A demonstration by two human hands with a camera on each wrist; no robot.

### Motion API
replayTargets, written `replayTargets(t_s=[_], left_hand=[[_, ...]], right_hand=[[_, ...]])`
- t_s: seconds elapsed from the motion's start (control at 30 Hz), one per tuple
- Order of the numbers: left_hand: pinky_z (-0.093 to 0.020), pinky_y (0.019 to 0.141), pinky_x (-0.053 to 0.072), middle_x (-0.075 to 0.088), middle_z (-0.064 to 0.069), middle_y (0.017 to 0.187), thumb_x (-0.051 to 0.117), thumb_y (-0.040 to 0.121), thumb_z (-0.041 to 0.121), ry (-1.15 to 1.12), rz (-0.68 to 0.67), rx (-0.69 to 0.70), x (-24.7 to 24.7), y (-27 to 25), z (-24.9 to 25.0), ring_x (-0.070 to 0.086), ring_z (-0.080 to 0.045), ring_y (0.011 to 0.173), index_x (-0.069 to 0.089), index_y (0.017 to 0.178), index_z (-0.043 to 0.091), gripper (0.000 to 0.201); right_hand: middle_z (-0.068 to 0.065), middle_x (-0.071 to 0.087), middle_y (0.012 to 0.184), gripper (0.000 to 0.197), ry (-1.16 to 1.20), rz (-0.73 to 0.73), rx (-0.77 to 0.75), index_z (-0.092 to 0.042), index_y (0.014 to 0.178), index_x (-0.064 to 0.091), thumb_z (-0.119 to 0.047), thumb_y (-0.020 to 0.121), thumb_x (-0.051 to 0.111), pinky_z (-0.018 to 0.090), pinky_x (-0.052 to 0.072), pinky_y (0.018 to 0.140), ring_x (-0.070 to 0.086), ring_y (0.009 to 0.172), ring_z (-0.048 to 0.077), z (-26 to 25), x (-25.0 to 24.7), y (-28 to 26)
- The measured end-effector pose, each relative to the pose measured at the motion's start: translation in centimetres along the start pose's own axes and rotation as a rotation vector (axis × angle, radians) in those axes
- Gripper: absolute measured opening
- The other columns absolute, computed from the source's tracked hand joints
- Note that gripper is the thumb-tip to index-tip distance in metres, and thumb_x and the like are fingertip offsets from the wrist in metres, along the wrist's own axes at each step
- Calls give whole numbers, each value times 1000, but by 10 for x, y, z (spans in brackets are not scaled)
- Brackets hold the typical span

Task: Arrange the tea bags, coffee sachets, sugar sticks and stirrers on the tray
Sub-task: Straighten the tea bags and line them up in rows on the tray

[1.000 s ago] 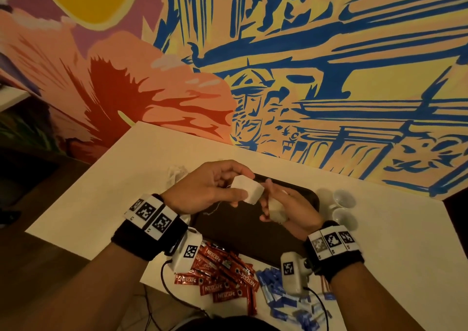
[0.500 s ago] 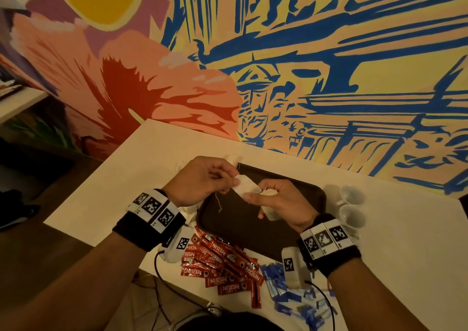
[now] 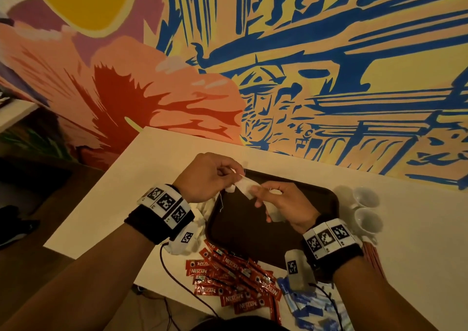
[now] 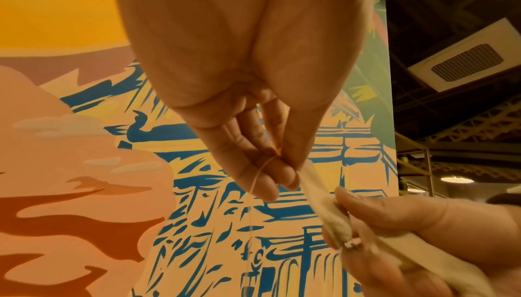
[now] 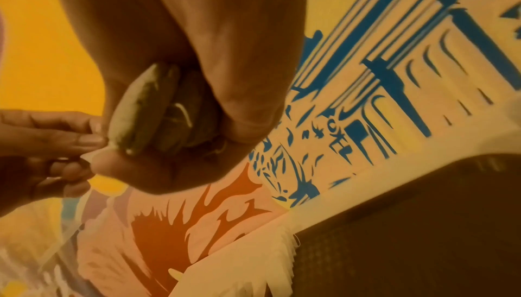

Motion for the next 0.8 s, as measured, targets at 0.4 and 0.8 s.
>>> replayTargets(t_s=[0.4, 0.8], left_hand=[[-28, 76, 49, 69, 5, 91, 61, 95, 21, 313, -90, -114, 6, 91, -122, 64, -15, 84, 70, 97, 24, 9], [-34, 85, 52, 63, -3, 117, 53, 92, 9, 614, -540, -285, 93, 128, -240, 62, -25, 103, 65, 104, 28, 26]], right_hand=[[10, 67, 80, 55, 328, 198, 395, -12, 73, 53, -63, 95, 49, 34, 54, 52, 62, 63, 19, 61, -16, 20], [18, 63, 102, 10, 469, 250, 492, -4, 102, 57, 0, 94, 52, 35, 56, 63, 65, 82, 28, 90, 2, 35]])
Point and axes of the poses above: each hand's wrist, its own y-axis towards the middle knuckle, its own x-axis out of the palm, z = x × y, the point moved 10 cm from there along y, towards the middle knuckle
